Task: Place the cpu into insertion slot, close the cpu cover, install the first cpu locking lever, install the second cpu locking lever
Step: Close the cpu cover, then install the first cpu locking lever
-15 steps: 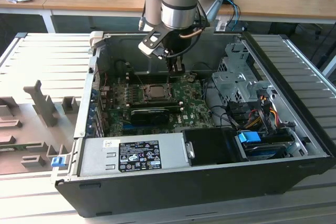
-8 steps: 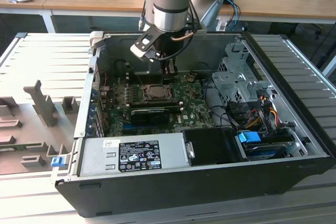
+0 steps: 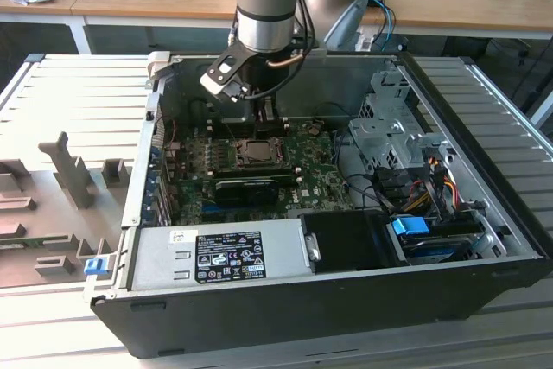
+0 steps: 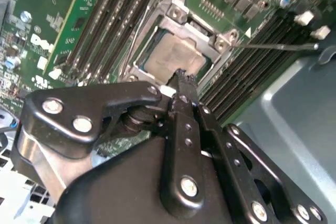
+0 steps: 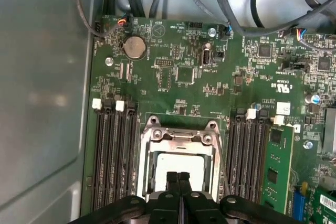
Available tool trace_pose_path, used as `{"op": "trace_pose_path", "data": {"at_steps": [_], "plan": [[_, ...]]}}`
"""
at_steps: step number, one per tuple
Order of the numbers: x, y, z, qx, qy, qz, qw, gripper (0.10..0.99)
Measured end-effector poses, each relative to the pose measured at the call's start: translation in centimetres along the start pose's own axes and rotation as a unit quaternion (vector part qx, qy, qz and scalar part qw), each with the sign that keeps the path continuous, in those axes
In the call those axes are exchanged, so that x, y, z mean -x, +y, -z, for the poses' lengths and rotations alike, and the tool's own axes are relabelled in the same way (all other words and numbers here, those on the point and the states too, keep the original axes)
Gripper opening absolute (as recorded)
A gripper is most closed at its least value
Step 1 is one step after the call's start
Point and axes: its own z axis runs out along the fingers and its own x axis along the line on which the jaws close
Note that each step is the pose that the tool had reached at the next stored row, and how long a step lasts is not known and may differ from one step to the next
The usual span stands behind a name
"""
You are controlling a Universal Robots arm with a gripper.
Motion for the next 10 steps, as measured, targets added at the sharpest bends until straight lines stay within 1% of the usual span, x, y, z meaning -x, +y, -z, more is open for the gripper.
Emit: {"op": "trace_pose_path", "data": {"at_steps": [5,10], "plan": [[-0.01,-0.14,0.0,0.0,0.0,0.0,1.0,0.106],[-0.07,-0.11,-0.01,0.0,0.0,0.0,1.0,0.106]]}}
